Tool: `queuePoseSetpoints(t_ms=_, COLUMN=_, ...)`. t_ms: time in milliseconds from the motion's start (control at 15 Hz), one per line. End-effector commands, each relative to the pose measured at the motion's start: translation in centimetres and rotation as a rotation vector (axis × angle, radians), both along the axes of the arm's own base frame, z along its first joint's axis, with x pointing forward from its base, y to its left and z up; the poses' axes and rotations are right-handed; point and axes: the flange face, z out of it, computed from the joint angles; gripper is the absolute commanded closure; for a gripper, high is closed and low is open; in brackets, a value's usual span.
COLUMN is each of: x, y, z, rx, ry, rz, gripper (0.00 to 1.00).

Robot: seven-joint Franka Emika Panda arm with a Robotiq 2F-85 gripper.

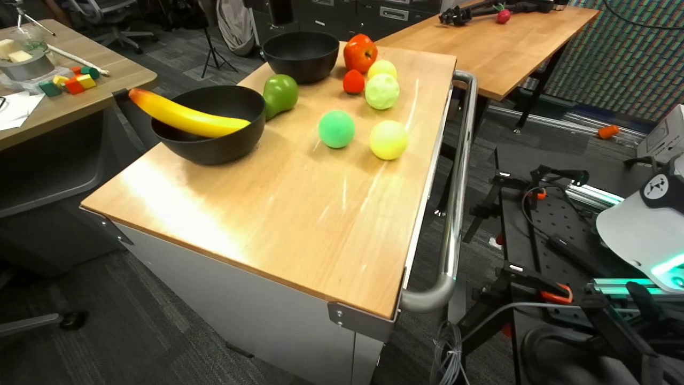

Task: Put the fruits in the bowls one by one then move the apple to the left

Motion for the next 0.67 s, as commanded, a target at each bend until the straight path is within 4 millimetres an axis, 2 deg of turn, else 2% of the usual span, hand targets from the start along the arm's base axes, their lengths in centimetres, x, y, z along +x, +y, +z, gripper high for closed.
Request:
queuePoseSetpoints(t_ms=0, x=0.1, y=0.6, z=0.2, rx=-0.063, ry=0.024, rz=0.072, gripper=0.0)
queuePoseSetpoints(t_ms=133, x=0.0, y=-0.4, z=0.5, rx=-0.179, ry=-0.048, rz=0.099, gripper=0.0)
queuePoseSetpoints(t_ms=267, x=0.5, y=-3.2, z=0.5, rx=-0.297, ry=-0.074, rz=0.122, gripper=0.0)
queuePoseSetpoints(t_ms=400, x=1.2, y=-7.0, z=0.7, rx=-0.364, ry=-0.103, rz=0.092, gripper=0.0)
queuePoseSetpoints(t_ms=467, x=1.3, y=-4.4, z=-0.1, rx=-0.325, ry=-0.063, rz=0.093, gripper=0.0)
queuePoseSetpoints(t_ms=600, x=1.6, y=-6.8, z=-0.1, rx=-0.346, ry=-0.072, rz=0.071, gripper=0.0)
